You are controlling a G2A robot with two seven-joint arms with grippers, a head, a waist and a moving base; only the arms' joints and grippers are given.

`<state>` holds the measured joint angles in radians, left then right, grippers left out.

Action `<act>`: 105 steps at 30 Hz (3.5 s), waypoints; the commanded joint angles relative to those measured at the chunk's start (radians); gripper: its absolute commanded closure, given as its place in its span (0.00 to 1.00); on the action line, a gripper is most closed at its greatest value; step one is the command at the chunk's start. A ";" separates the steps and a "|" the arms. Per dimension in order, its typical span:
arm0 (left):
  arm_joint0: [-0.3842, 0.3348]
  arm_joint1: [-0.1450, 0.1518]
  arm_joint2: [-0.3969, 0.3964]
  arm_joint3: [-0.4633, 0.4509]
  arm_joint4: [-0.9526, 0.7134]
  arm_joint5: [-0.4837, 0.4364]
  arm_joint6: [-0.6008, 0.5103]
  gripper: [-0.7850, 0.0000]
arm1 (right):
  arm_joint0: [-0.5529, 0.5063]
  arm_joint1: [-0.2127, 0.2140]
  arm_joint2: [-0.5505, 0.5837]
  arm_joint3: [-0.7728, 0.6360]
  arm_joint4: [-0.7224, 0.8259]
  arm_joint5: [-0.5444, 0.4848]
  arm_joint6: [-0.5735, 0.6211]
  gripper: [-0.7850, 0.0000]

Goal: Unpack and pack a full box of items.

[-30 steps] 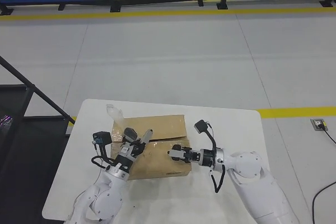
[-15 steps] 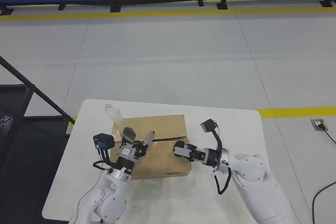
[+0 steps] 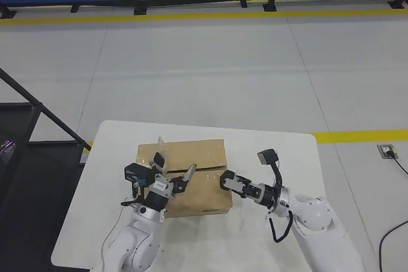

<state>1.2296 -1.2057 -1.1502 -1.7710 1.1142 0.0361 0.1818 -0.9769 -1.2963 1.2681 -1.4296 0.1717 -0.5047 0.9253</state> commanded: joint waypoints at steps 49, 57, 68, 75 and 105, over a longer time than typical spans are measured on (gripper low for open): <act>0.243 0.011 -0.619 -0.036 -0.832 -0.230 -0.287 0.00 | 0.501 -0.063 -0.311 0.392 -0.408 0.104 -0.225 0.00; 0.244 0.011 -0.626 -0.029 -0.836 -0.233 -0.291 0.00 | 0.545 -0.084 -0.357 0.462 -0.385 0.090 -0.170 0.00; 0.235 0.010 -0.608 -0.026 -0.807 -0.232 -0.294 0.00 | 0.496 -0.053 -0.293 0.412 -0.403 -0.002 -0.129 0.00; 0.234 0.009 -0.596 -0.032 -0.793 -0.231 -0.294 0.00 | 0.441 -0.040 -0.277 0.333 -0.489 0.062 -0.194 0.00; 0.261 0.004 -0.594 -0.046 -0.773 -0.233 -0.271 0.00 | 0.461 -0.030 -0.364 0.204 -0.930 0.028 -0.187 0.48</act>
<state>1.4899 -1.2020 -1.7437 -1.8160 0.3410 -0.1954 -0.0892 -0.5177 -1.3259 0.9072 -1.2207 -0.7485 -0.4860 0.7357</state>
